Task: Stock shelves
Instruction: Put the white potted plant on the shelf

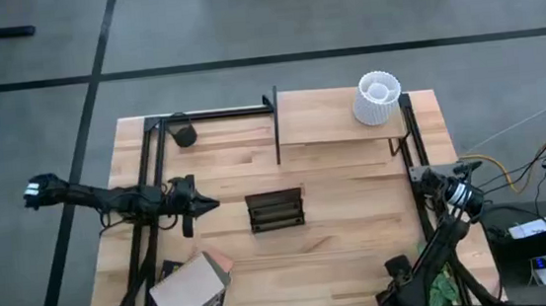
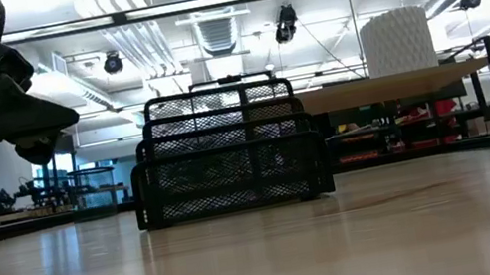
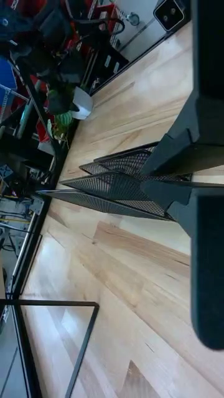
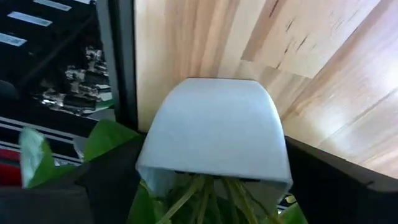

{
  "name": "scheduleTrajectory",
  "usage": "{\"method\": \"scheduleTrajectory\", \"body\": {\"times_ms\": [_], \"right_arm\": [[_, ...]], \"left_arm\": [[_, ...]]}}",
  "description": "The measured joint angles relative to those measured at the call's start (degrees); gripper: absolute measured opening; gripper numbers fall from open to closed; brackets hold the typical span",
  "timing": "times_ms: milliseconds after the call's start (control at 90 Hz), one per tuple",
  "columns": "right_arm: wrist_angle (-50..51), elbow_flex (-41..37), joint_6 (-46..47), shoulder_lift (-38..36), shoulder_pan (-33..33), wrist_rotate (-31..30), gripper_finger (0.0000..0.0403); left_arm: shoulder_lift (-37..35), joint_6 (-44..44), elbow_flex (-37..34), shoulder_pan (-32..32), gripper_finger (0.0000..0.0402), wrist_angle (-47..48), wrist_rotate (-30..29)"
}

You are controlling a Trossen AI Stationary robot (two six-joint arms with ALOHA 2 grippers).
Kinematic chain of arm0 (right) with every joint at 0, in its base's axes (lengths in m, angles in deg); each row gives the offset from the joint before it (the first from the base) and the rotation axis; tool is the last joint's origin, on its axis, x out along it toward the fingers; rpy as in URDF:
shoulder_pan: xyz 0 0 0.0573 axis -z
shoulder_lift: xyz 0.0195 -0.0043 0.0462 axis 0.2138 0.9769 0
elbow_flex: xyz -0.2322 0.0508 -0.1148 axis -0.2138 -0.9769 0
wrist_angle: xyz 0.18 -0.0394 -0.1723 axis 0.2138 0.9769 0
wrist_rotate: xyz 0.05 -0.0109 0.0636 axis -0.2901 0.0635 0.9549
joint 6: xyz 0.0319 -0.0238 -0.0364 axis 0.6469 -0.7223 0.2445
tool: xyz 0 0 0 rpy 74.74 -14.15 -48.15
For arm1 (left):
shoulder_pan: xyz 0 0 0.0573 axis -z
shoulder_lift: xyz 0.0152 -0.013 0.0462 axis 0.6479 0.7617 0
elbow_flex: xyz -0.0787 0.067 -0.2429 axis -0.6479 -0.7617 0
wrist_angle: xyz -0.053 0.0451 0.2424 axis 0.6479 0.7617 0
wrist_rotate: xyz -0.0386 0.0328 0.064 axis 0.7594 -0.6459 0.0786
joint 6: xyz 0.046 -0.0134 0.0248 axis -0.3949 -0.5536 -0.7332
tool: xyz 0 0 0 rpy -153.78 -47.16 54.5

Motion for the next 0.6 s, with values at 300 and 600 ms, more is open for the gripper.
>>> {"method": "scheduleTrajectory", "body": {"times_ms": [300, 600], "right_arm": [[-0.19, -1.77, 1.26, 0.00, 0.04, 0.04, 0.0314], [-1.14, -1.77, 6.94, -0.07, 0.17, 0.41, 0.0297]], "left_arm": [[0.00, -0.01, -0.02, 0.00, 0.0006, 0.00, -0.01], [0.00, 0.00, 0.01, 0.00, 0.0006, 0.00, -0.02]]}}
